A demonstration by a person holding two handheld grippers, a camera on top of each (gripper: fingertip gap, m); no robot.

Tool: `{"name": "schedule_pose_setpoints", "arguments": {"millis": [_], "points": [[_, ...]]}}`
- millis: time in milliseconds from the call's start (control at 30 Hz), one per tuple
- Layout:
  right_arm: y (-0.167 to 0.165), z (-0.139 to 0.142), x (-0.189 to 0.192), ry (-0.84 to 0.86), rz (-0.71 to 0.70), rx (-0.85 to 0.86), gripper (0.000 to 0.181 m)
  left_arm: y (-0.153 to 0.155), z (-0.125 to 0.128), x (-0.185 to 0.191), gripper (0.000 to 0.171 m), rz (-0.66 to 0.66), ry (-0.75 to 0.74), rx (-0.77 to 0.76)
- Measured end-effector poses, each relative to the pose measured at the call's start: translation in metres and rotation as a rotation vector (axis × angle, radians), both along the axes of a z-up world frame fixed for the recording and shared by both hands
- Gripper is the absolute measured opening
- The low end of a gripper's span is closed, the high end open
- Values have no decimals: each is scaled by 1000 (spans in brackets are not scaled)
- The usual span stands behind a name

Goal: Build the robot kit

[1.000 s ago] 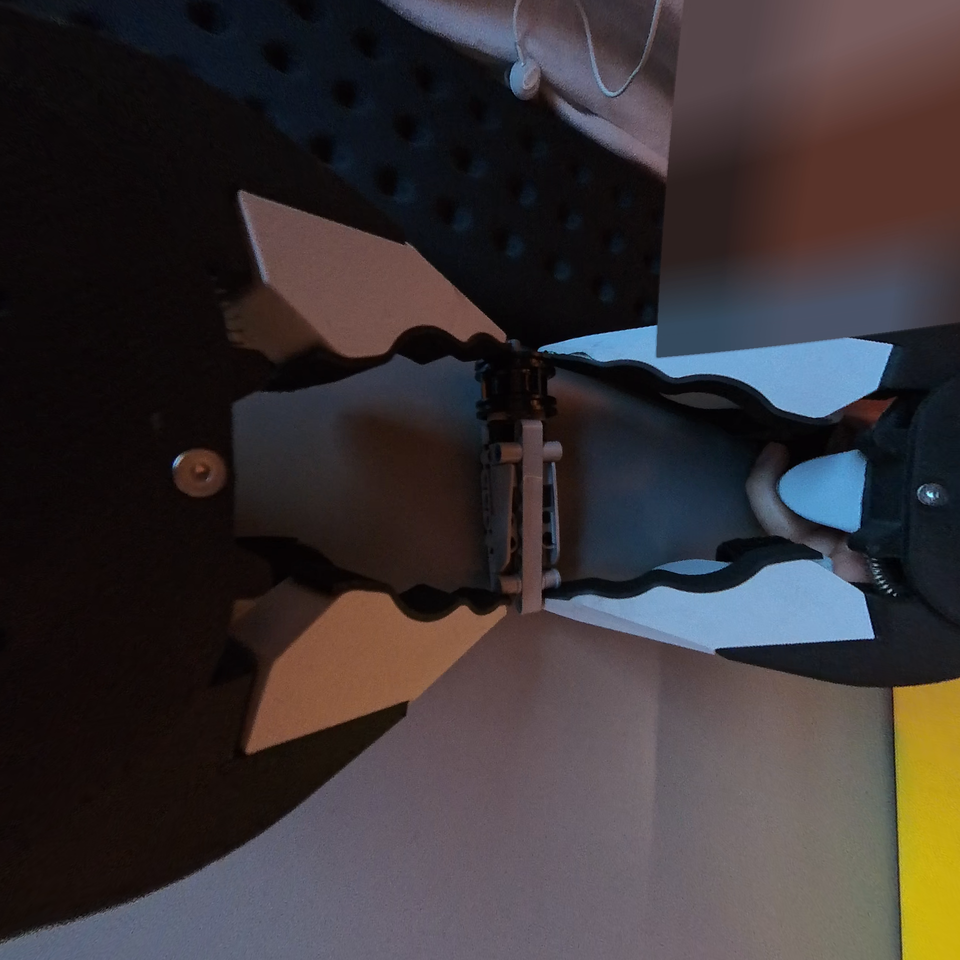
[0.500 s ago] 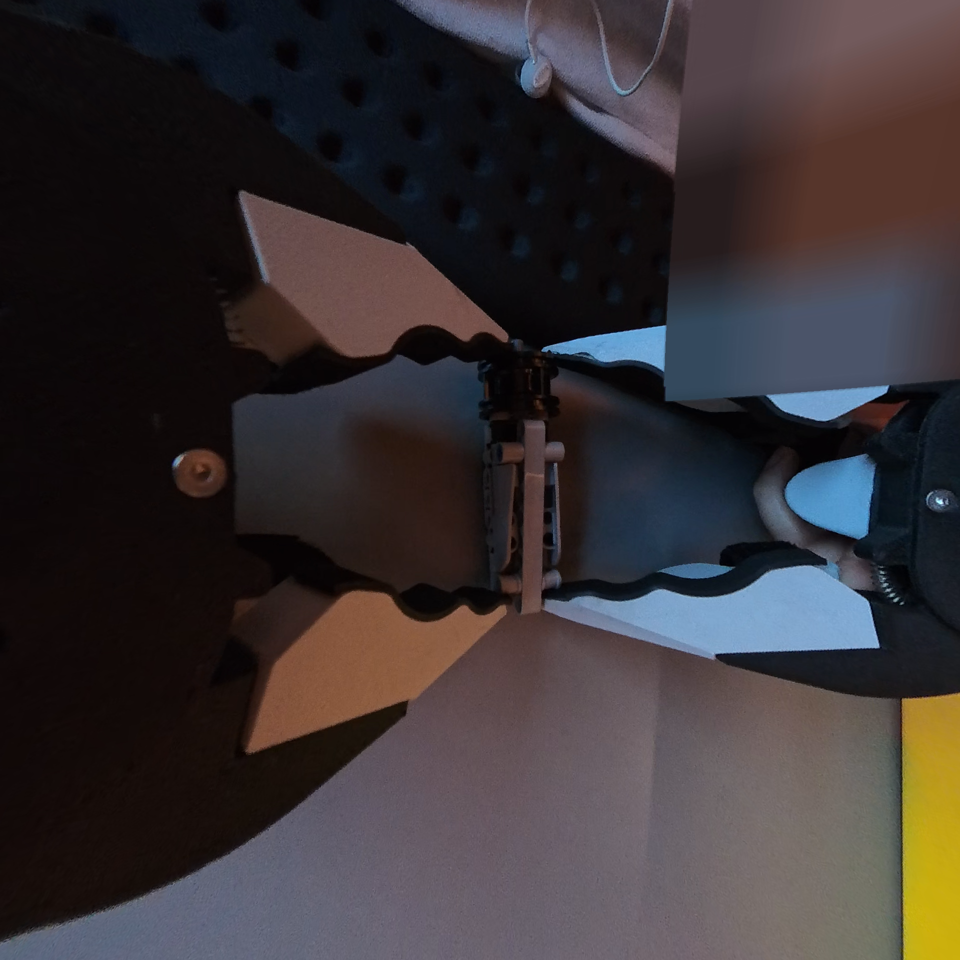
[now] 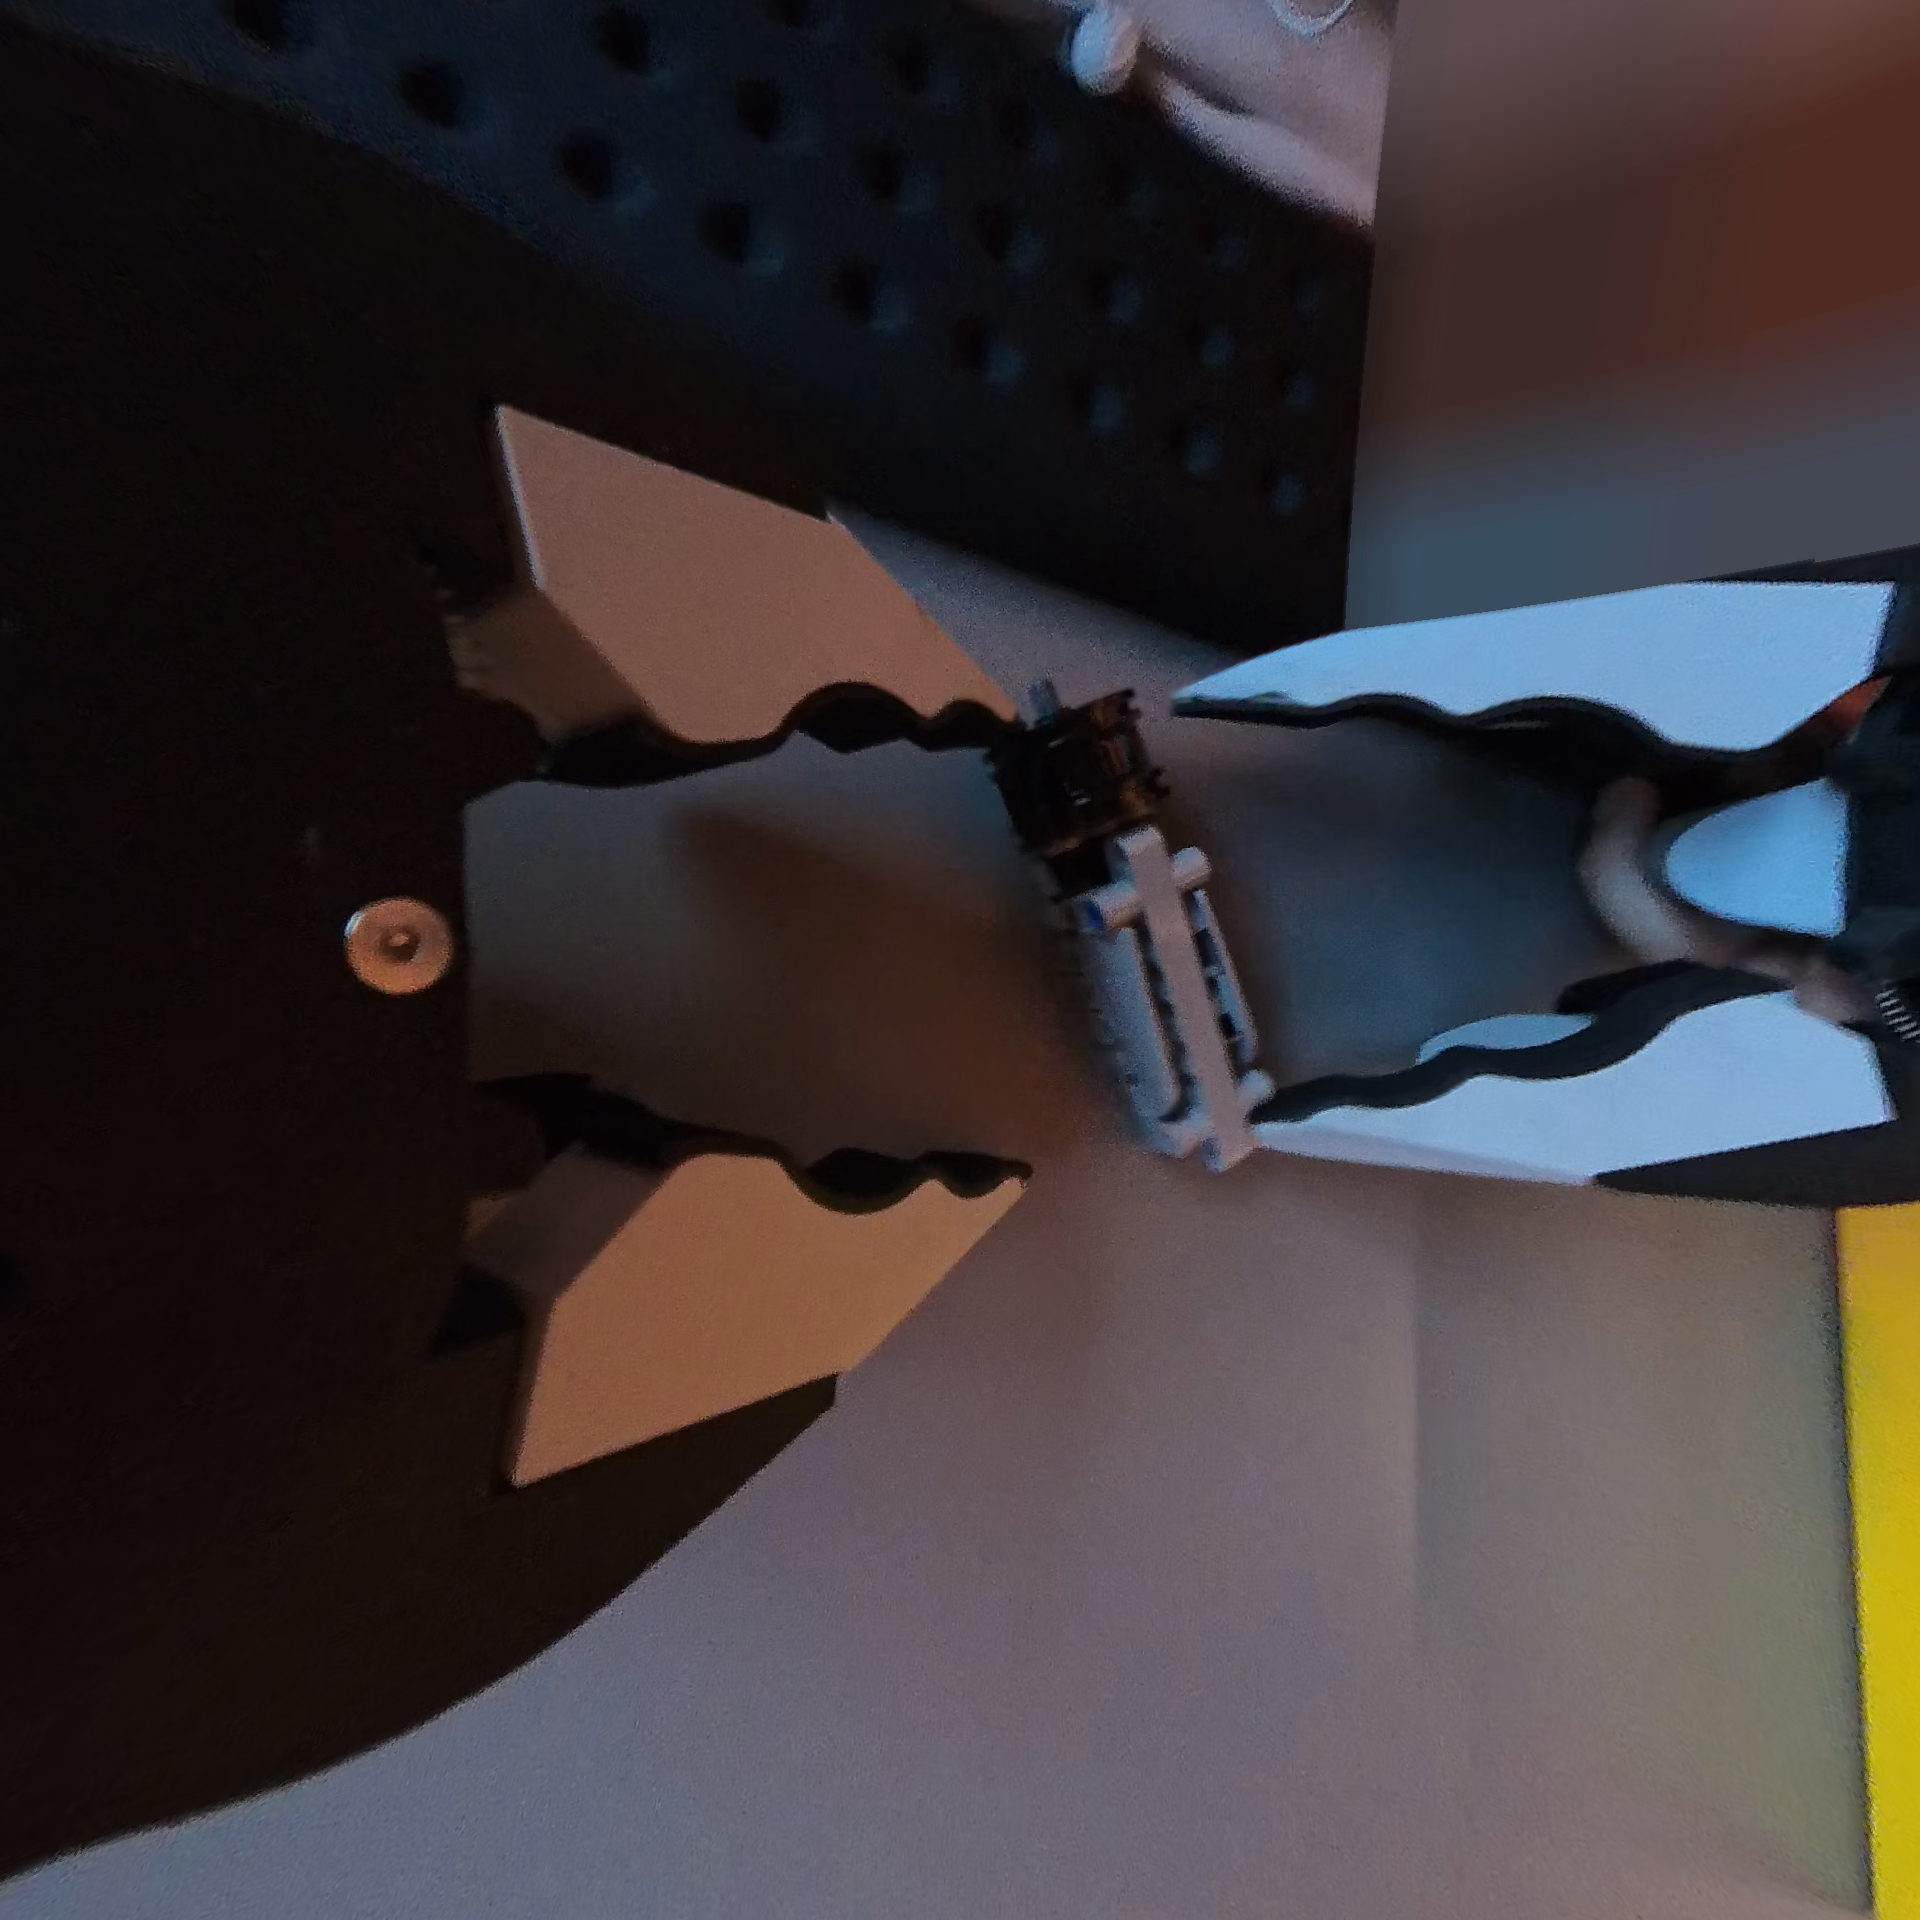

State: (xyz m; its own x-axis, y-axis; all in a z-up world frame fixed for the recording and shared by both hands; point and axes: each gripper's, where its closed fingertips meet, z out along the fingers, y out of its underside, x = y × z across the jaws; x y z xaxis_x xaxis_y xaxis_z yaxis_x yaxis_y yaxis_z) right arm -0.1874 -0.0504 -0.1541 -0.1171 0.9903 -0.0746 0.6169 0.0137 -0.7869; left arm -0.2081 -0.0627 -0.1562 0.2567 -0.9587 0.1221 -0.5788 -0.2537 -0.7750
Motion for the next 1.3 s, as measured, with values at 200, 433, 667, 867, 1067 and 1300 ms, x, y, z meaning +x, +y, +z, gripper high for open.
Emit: {"name": "schedule_pose_setpoints", "arguments": {"millis": [200,433,667,867,1067,1300], "points": [[38,0,41,-83,-190,131,46,3,-1,-15,63,24,33,16],[20,10,56,16,-205,103,23,27,23,-13,42,25,25,139],[16,12,41,75,-187,118,17,35,8,15,45,-157,96,17],[19,12,37,88,-194,118,11,35,-3,22,25,-212,81,31],[22,8,40,54,-194,148,11,35,-3,22,24,-213,31,60],[24,6,43,43,-180,210,22,34,-4,22,24,-217,46,111]]}}
